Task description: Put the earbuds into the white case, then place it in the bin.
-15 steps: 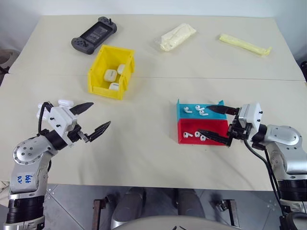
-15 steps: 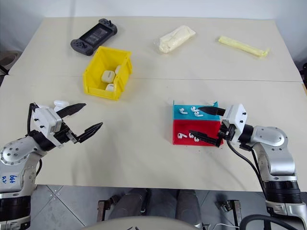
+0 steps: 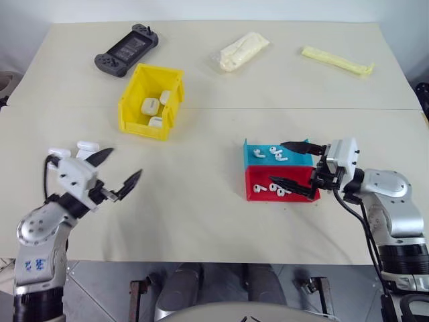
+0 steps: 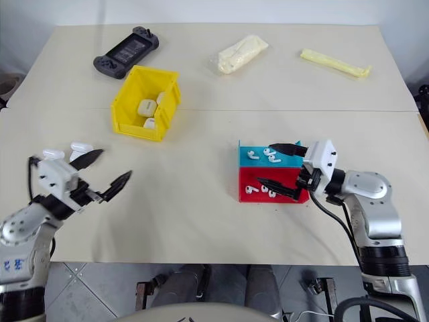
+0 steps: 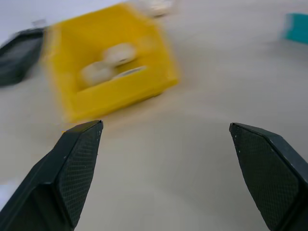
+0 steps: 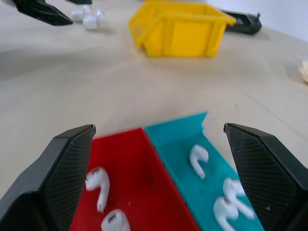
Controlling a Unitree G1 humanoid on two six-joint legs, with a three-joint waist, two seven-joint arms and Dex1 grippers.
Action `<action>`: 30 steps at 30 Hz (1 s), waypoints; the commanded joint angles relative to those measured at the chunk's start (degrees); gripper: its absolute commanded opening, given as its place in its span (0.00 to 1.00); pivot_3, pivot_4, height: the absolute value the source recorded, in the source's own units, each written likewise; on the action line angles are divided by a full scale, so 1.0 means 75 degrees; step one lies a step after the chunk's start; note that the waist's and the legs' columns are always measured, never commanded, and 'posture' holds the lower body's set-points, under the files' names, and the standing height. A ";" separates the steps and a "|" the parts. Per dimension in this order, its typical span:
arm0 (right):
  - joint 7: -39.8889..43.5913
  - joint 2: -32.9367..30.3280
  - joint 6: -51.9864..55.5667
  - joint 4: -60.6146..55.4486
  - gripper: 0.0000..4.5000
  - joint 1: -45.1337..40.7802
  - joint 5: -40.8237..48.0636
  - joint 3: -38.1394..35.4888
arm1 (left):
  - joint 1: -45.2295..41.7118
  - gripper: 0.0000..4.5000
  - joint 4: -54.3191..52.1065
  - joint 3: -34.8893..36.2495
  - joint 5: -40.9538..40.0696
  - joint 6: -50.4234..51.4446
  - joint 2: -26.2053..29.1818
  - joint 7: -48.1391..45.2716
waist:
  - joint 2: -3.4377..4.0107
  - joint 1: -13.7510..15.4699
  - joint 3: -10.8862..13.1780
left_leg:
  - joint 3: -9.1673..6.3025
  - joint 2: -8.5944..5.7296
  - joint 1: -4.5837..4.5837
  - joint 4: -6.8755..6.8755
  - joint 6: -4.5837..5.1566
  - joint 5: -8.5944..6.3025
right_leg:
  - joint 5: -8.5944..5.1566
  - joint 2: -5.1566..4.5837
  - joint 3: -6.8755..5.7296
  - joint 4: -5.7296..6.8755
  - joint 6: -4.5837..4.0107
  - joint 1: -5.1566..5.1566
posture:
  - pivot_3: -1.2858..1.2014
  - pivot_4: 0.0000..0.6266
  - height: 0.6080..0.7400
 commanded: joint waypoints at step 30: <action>-0.0551 0.0882 -0.0097 -0.0943 1.00 -0.0375 -0.0060 0.0834 | -0.0558 1.00 0.0158 0.1175 -0.2341 0.5619 0.3425 0.0668 | -0.0021 -0.0155 -0.0012 | 0.0039 -0.0004 0.0001 -0.0009 0.0005 -0.0025 | -0.0022 0.0009 0.0061 0.0096 -0.0041 -0.0074 | 0.52 0.24 1.00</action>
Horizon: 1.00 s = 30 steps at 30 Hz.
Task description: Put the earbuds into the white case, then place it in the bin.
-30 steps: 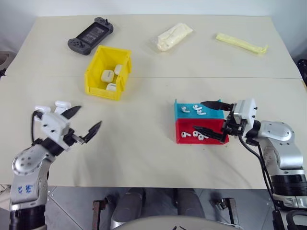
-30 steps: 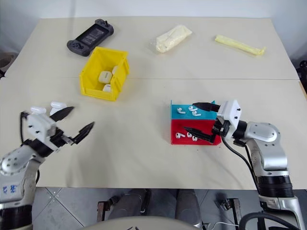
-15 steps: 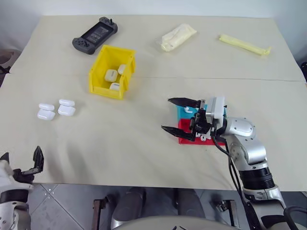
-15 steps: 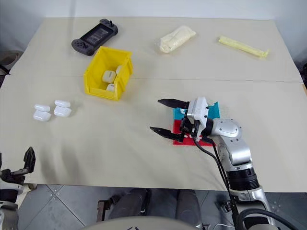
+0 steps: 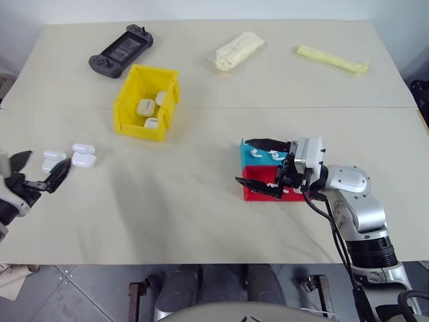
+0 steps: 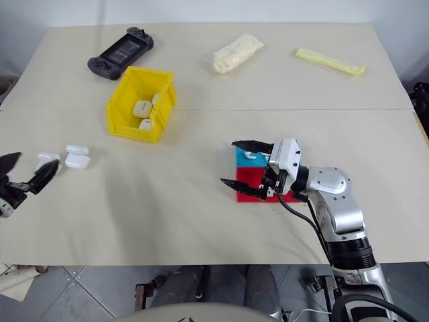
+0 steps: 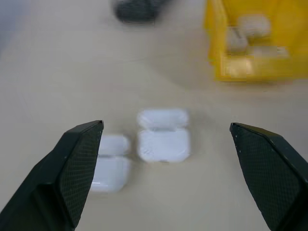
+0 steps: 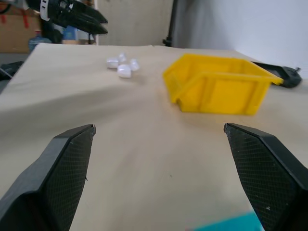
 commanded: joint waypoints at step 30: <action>-0.0420 0.0224 -0.0181 -0.0328 1.00 -0.0198 -0.0084 -0.0030 | -0.5988 1.00 0.4993 -0.4546 0.2282 0.3046 0.0665 -0.0852 | 0.0002 -0.0153 0.0001 | 0.0001 -0.0010 -0.0004 0.0023 -0.0003 0.0000 | 0.0000 -0.0003 -0.0018 0.0058 0.0000 -0.0032 | 0.52 0.24 1.00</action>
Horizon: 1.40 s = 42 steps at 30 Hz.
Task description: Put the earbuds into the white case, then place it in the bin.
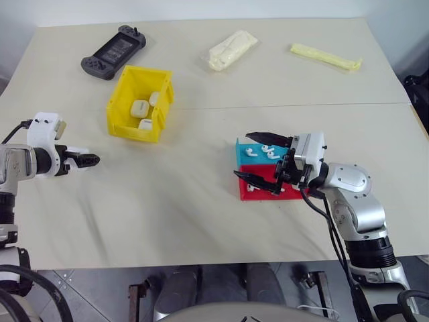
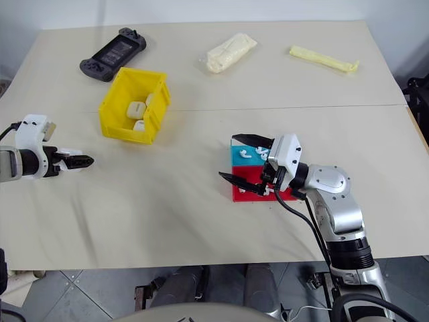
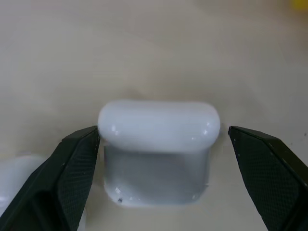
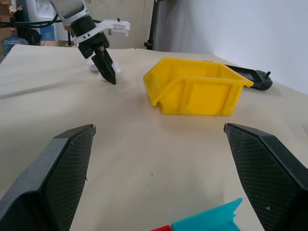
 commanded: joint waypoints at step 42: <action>-0.0030 0.0336 -0.0679 0.0275 1.00 -0.0051 -0.0143 0.0015 | 0.0878 0.86 -0.0712 -0.0029 0.0731 0.0985 0.0543 -0.1014 | 0.0012 -0.0054 -0.0008 | 0.0065 0.0000 0.0001 -0.0004 -0.0006 -0.0005 | 0.0000 -0.0003 0.0005 0.0034 0.0000 -0.0078 | 0.52 0.24 1.00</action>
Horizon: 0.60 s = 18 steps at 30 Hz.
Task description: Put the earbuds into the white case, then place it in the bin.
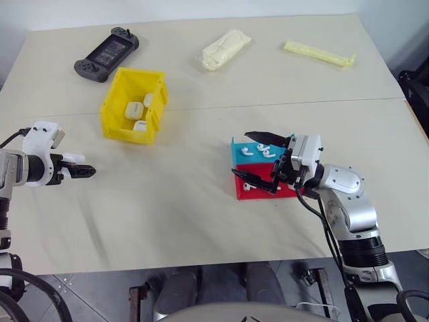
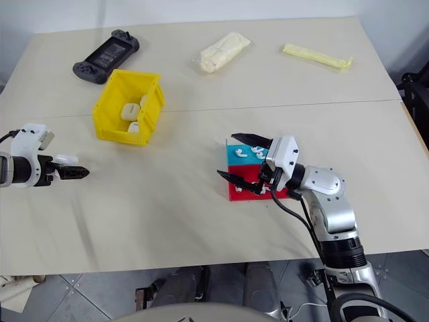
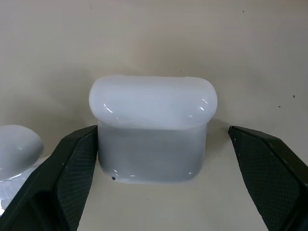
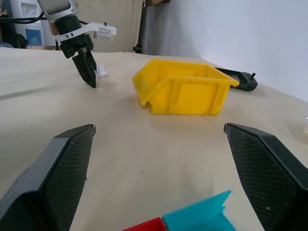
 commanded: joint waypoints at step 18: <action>0.0262 -0.0228 -0.0095 0.0035 1.00 -0.0191 0.0071 -0.0080 | 0.4224 0.62 -0.5360 0.4951 -0.2562 -0.3770 -0.3017 -0.1629 | 0.0004 0.0073 -0.0009 | 0.0022 0.0010 -0.0012 0.0024 0.0006 -0.0015 | 0.0006 -0.0006 -0.0006 -0.0015 -0.0009 -0.0001 | 0.52 0.24 1.00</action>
